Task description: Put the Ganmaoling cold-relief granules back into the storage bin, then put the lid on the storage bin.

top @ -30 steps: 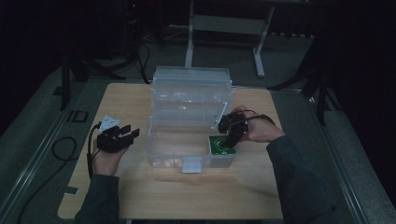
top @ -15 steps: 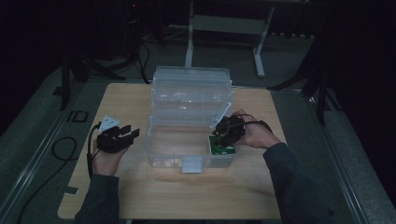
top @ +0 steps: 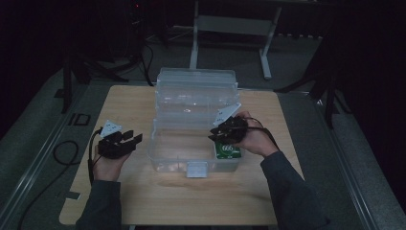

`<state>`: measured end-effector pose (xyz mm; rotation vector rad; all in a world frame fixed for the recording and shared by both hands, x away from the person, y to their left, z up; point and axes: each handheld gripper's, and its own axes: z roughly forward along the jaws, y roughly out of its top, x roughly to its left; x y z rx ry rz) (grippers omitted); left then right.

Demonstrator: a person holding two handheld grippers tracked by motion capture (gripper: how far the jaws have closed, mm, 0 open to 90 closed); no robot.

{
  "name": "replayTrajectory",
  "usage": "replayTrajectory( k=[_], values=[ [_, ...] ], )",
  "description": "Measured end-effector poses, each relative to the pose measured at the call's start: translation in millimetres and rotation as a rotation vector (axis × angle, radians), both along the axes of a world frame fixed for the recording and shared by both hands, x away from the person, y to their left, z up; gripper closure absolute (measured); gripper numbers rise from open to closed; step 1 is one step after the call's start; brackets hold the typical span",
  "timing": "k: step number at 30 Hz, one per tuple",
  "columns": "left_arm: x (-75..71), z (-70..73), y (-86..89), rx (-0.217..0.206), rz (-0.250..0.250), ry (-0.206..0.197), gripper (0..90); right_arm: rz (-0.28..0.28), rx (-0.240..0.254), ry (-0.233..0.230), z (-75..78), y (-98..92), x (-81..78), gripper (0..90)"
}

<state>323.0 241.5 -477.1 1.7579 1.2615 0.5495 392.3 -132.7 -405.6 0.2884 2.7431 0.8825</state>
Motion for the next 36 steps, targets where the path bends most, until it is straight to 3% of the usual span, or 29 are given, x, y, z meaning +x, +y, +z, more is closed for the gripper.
replayTrajectory(
  k=[2,5,6,10,15,21,32,36],
  values=[
    [-0.7,-0.3,0.6,0.003,-0.002,0.0,56.4,0.003,0.001,0.019,-0.1,0.8,0.2,74.1],
    [-3.7,-0.2,2.1,0.005,0.003,0.0,56.4,-0.014,0.026,-0.007,-0.7,4.3,-1.7,75.3],
    [-4.1,-0.2,2.1,0.003,0.002,-0.003,56.4,-0.015,0.032,0.007,-0.8,4.6,-1.0,75.3],
    [-5.9,-0.1,0.9,0.002,-0.005,-0.004,56.4,-0.027,0.056,-0.01,-0.2,4.0,0.0,75.8],
    [-8.8,0.4,-0.3,0.009,-0.015,-0.008,56.4,-0.04,0.085,-0.007,2.3,3.1,2.1,68.2],
    [-13.3,1.2,-3.4,0.004,-0.033,-0.019,56.7,-0.072,0.119,0.006,2.9,2.7,4.7,69.2],
    [-21.1,-2.2,-9.4,0.029,-0.059,-0.011,57.5,-0.107,0.136,-0.024,3.6,3.3,6.9,72.0],
    [-26.9,-1.4,-14.9,0.049,-0.089,-0.024,58.1,-0.127,0.167,-0.026,4.2,2.1,10.7,69.8]
  ],
)
